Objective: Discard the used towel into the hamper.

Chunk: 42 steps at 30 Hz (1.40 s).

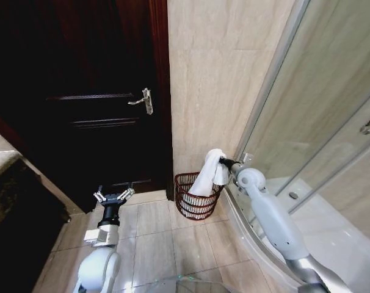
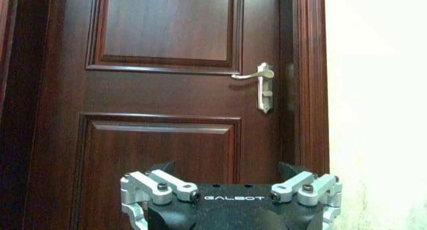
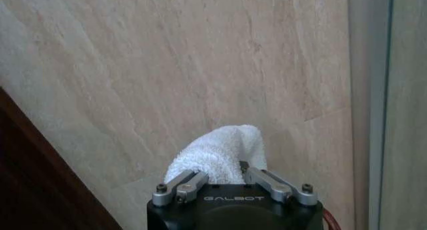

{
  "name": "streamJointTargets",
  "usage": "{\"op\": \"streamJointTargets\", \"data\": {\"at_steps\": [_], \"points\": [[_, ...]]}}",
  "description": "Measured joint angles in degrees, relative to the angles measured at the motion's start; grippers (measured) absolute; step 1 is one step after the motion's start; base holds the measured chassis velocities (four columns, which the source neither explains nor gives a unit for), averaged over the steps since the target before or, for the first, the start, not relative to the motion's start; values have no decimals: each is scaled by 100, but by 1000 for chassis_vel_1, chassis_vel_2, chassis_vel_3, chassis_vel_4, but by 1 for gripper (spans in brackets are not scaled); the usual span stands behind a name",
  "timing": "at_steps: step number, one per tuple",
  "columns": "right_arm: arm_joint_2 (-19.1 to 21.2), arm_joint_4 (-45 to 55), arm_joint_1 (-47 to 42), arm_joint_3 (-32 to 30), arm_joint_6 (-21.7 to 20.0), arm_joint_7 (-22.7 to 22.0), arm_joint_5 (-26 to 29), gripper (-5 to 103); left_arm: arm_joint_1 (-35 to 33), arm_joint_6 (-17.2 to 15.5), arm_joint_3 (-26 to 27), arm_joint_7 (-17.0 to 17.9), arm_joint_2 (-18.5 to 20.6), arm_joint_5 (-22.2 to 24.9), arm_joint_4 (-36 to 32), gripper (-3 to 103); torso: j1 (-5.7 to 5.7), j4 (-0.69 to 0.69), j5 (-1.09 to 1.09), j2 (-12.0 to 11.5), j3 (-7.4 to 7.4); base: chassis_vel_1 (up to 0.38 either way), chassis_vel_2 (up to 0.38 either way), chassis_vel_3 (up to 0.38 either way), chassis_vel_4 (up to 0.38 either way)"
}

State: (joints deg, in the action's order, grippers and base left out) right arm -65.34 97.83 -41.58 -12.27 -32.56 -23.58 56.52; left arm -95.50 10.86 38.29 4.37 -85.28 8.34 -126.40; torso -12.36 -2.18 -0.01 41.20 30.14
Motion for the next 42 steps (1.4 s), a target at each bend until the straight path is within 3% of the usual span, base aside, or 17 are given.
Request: {"op": "streamJointTargets", "data": {"at_steps": [26,42], "points": [[72,35,-86,-31,-30,33,24,9,42,-51,-1,-1,-8,4,-58,100,257,0,1,-600,-341,0,0,0,0],[28,250,-622,-87,325,216,-804,9,45,-2,-26,-31,-45,-29,55,100,415,1,1,-1007,-590,0,0,0,0]]}}
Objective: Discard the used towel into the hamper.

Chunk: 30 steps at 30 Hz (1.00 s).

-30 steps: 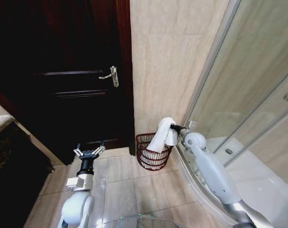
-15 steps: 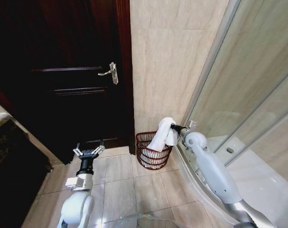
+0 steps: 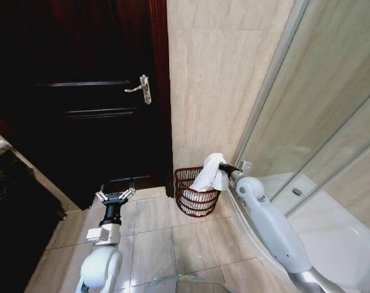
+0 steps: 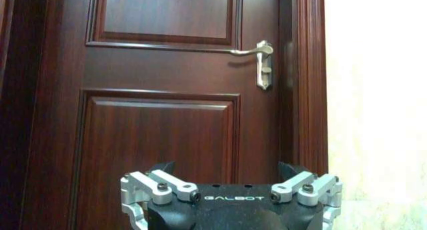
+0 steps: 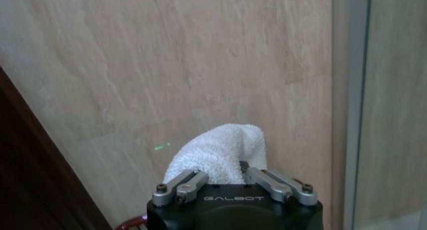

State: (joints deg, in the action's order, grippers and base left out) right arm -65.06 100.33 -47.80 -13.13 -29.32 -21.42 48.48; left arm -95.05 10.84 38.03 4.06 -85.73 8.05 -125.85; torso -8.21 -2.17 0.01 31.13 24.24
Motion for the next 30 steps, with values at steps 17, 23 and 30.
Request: {"op": "streamJointTargets", "data": {"at_steps": [17,23,30], "points": [[-23,86,-102,21,98,-33,-174,9,-78,54,-5,-19,-4,-32,-54,100,179,0,-1,-439,-261,0,0,0,0],[-41,86,-89,56,120,-69,-177,9,-110,91,14,-28,-2,-30,-66,100,223,0,-1,-551,-329,0,0,0,0],[-42,89,-84,85,159,-96,-181,9,-113,120,14,-47,-5,-26,-38,100,290,0,-2,-730,-440,60,66,-68,-72]]}}
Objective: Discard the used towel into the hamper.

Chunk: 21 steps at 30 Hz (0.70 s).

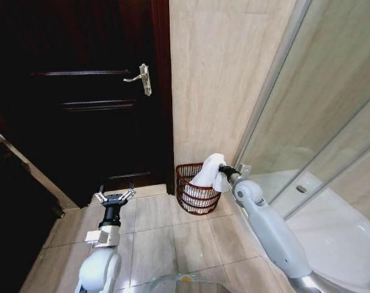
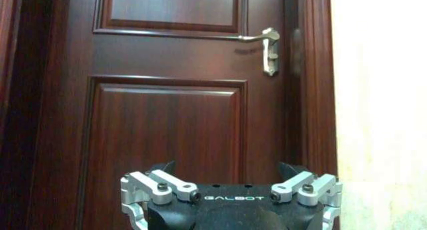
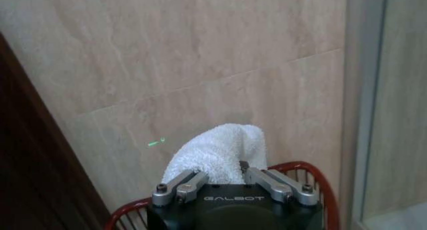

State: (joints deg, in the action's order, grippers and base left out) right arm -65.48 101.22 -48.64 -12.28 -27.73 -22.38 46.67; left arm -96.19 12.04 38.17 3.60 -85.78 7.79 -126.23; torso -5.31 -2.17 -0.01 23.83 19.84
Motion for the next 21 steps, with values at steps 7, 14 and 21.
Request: {"op": "streamJointTargets", "data": {"at_steps": [7,14,21], "points": [[25,-63,202,-14,-92,0,344,9,28,1,-5,-15,29,6,32,100,45,-1,1,-104,-59,63,59,-49,-47],[26,-450,910,120,-674,-619,1452,9,91,-1,-36,-27,-4,3,99,100,105,1,2,-253,-146,0,0,0,0],[-34,-1121,1519,315,-1255,-923,1829,9,112,8,-4,-20,-34,7,163,100,158,-1,1,-422,-262,0,0,0,0]]}}
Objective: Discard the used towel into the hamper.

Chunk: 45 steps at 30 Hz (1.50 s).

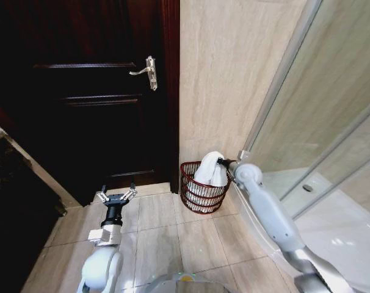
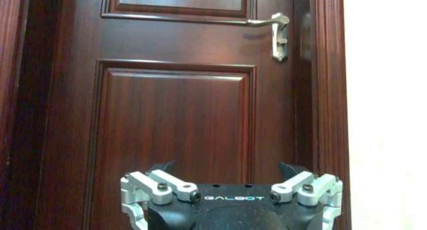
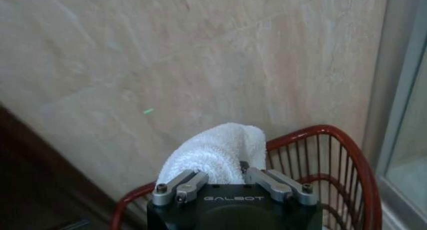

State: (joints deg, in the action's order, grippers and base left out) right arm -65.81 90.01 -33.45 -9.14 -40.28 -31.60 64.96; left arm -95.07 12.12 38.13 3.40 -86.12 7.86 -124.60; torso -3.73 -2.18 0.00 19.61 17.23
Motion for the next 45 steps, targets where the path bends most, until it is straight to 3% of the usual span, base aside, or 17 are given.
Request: {"op": "streamJointTargets", "data": {"at_steps": [4,12,23,25,27,28,30,32,37,38,40,45], "points": [[-66,-322,168,16,-158,-115,28,9,7,3,25,9,-14,7,14,100,32,0,0,-86,-55,0,0,0,0],[-138,-821,209,-129,-99,186,-364,9,106,2,22,111,-16,-29,130,100,113,1,0,-301,-188,0,0,0,0],[-272,-1016,385,-133,-161,291,-429,7,275,39,-44,128,-29,-30,289,100,157,1,0,-467,-310,0,0,0,0],[-268,-1037,433,-82,-164,297,-428,10,273,42,-45,127,-47,-31,305,100,158,1,-1,-468,-314,0,0,0,0],[-230,-1134,523,30,-167,352,-466,26,267,65,-46,127,-70,-44,328,100,157,1,0,-468,-314,0,0,0,0],[-230,-1134,523,30,-167,352,-466,26,267,65,-46,127,-70,-44,328,100,157,1,0,-468,-314,0,0,0,0],[-178,-1156,610,207,-169,310,-454,37,272,65,-47,126,-80,-50,330,100,154,1,0,-465,-312,0,0,0,0],[-159,-1150,621,254,-169,293,-453,37,278,65,-47,126,-81,-50,330,100,153,1,0,-462,-310,0,0,0,0],[-7,-1121,781,463,-174,257,-374,59,329,-12,-33,132,-96,-14,285,100,148,2,-1,-447,-302,0,0,0,0],[1,-1126,816,467,-174,244,-343,59,332,-22,-25,135,-95,0,274,100,147,2,-1,-443,-301,0,0,0,0],[22,-1143,873,476,-175,221,-294,70,332,-29,3,143,-62,20,270,100,145,2,0,-439,-296,0,0,0,0],[49,-1090,862,475,-175,147,-203,86,326,-39,13,147,-45,29,260,100,142,0,-1,-432,-291,0,0,0,0]]}}
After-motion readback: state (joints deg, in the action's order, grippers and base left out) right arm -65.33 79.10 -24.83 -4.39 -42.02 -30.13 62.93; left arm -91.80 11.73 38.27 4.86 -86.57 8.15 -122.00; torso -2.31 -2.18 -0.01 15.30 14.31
